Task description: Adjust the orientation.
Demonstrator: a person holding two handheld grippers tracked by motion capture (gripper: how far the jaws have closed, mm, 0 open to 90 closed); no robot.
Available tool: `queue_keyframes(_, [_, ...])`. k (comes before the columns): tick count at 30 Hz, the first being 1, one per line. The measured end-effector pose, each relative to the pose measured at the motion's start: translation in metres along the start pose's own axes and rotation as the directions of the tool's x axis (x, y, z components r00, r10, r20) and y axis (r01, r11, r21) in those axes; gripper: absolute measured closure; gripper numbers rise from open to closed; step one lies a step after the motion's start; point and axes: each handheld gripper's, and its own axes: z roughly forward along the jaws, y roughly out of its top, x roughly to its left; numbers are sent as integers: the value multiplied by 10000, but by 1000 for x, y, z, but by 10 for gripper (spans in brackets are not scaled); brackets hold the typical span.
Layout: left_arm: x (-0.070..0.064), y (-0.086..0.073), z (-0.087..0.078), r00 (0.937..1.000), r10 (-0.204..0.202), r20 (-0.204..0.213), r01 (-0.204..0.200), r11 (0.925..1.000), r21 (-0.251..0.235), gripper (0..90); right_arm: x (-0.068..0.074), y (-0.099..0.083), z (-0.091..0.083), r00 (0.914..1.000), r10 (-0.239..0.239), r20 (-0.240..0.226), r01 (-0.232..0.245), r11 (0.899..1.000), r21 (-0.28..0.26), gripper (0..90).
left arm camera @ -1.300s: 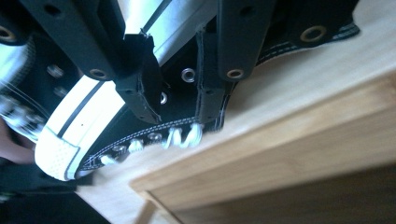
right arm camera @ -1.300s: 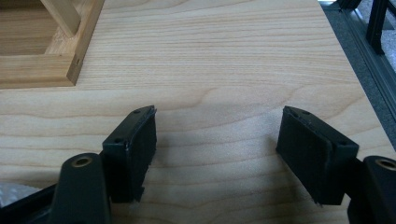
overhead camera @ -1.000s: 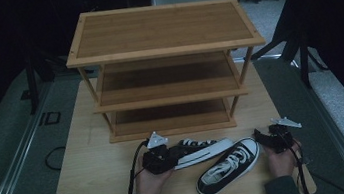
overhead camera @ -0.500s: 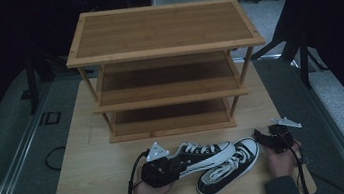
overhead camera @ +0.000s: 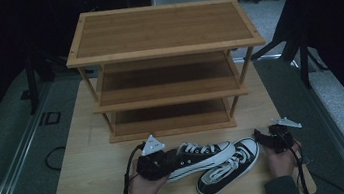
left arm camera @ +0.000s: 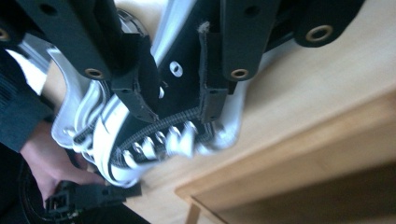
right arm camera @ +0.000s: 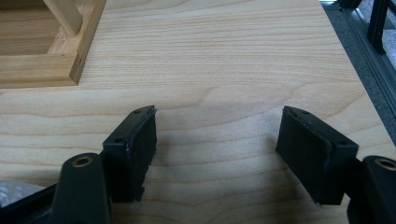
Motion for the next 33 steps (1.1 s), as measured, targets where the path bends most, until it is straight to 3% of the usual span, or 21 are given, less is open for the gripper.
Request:
queue_keyframes(1, [0,0,0,10000,0,0,0,10000,0,711,0,0,0,10000,2,0,-2,10000,-2,284])
queue_keyframes(2, [7,7,0,9998,158,-91,-160,9998,-141,718,0,0,0,10000,-7,-1,7,10000,0,284])
queue_keyframes(6, [28,18,7,9999,89,-48,-90,9998,-188,719,0,0,0,10000,10,-3,-10,10000,-5,284])
queue_keyframes(9, [37,22,13,9996,275,-100,-275,9996,22,707,0,0,0,10000,10,-2,-10,10000,-4,284])
queue_keyframes(10, [44,24,21,9992,353,-171,-346,9986,387,696,0,0,0,10000,12,-2,-12,10000,-4,284])
queue_keyframes(11, [44,24,21,9992,353,-171,-346,9986,387,686,0,0,0,10000,10,-3,-10,10000,-4,284])
queue_keyframes(12, [49,25,28,9994,330,-42,-325,9962,811,678,0,0,0,10000,9,-3,-9,10000,-5,284])
queue_keyframes(15, [51,24,34,9991,433,-11,-429,9926,1132,675,0,0,0,10000,11,-2,-11,10000,-4,284])
queue_keyframes(18, [53,22,41,9980,434,449,-491,9894,1365,672,0,0,0,10000,13,-4,-13,10000,-3,284])
queue_keyframes(21, [53,22,44,9932,453,1075,-608,9875,1457,667,0,0,0,10000,13,-4,-13,10000,-4,284])
queue_keyframes(25, [53,21,48,9910,602,1200,-812,9805,1790,670,0,0,0,10000,14,-3,-14,10000,-2,285])
queue_keyframes(28, [55,20,52,9904,495,1291,-752,9764,2026,678,0,0,0,10000,17,-1,-17,10000,0,284])
queue_keyframes(33, [61,20,59,9836,308,1778,-733,9686,2376,700,0,0,0,10000,13,-1,-13,10000,-3,285])
